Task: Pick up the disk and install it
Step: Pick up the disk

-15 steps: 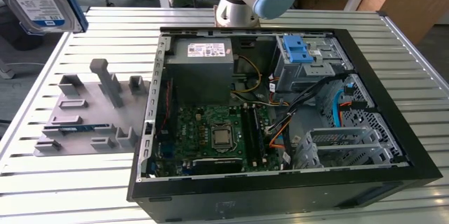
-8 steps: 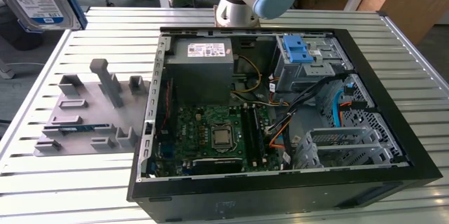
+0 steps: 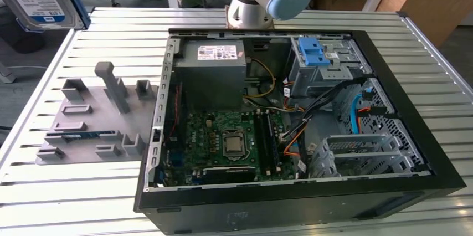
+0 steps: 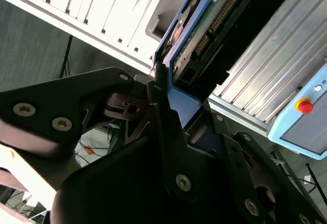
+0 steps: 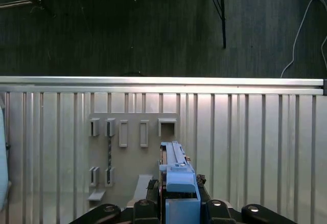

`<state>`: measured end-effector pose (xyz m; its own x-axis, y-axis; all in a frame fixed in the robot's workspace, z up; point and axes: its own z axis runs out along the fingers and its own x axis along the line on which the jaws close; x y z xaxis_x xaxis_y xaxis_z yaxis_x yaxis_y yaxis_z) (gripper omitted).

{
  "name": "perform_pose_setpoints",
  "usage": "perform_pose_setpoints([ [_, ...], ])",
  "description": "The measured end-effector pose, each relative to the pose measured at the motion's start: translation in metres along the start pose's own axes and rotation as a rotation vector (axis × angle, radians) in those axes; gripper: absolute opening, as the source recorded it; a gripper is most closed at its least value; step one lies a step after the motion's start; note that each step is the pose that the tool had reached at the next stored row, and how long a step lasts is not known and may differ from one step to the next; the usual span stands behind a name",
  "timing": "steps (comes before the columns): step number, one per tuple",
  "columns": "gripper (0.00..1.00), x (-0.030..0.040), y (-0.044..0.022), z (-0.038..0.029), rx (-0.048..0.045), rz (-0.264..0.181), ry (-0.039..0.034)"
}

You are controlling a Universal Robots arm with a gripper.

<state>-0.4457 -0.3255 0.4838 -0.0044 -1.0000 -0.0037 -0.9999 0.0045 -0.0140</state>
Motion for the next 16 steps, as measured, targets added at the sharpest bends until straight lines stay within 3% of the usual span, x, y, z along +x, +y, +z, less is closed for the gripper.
perform_pose_setpoints([
  [2,0.36,0.0001,0.0000,-0.0009,-0.0003,0.000,0.0111],
  [4,0.36,0.0001,-0.0001,-0.0021,-0.0002,0.000,0.0149],
  [13,0.36,0.0000,-0.0003,-0.0176,-0.0004,0.000,0.0162],
  [16,0.36,0.0000,-0.0003,-0.0187,-0.0001,0.000,0.0161],
])
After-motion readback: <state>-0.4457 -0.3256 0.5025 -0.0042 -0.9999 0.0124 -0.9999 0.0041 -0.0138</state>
